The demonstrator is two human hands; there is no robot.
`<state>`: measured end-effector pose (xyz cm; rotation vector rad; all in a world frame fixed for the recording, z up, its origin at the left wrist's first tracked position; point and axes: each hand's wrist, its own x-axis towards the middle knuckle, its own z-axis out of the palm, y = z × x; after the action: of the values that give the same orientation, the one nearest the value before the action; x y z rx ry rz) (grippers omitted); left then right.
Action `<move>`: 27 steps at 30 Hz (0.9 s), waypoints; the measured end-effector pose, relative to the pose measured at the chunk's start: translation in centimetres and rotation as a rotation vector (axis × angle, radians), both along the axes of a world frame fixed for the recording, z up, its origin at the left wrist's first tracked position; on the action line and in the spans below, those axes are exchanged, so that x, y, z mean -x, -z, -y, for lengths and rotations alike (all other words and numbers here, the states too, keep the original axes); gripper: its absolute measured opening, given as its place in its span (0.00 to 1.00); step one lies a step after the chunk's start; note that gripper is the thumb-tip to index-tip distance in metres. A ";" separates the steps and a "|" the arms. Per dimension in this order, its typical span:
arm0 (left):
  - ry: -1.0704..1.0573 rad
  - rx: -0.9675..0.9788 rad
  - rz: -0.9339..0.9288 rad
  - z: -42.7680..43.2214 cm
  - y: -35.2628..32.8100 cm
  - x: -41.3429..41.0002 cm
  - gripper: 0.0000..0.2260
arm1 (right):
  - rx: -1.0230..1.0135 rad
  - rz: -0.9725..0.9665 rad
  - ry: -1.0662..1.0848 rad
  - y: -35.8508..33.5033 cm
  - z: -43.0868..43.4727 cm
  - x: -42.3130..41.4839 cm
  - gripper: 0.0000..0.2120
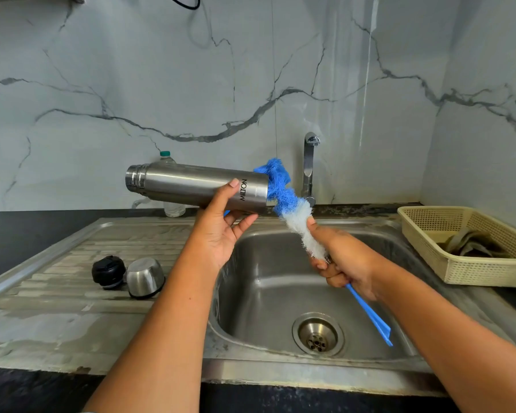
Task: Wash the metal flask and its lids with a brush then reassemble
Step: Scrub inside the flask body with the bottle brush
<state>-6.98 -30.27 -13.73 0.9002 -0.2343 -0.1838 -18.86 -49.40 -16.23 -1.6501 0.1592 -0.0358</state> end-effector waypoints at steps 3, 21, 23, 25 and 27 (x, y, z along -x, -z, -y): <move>0.035 0.039 -0.034 -0.1 -0.4 0.4 0.11 | -0.163 -0.058 -0.119 -0.1 0.6 0.0 0.20; -0.005 0.381 -0.029 0.4 -1.2 0.6 0.16 | -0.882 -0.357 -0.629 0.7 1.4 -1.3 0.15; -0.027 0.382 -0.030 0.3 -1.0 0.4 0.18 | -0.916 -0.375 -0.647 0.8 1.0 -1.5 0.15; -0.037 0.335 -0.029 0.7 -0.7 0.4 0.17 | -0.969 -0.382 -0.648 0.6 0.5 -1.9 0.15; -0.053 0.309 -0.049 1.0 -0.6 0.4 0.12 | -1.002 -0.386 -0.646 0.4 0.5 -2.0 0.15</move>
<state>-7.33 -31.22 -13.09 0.5934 -0.1866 -0.1162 -16.86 -49.91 -16.68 -0.6280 -0.0729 0.7431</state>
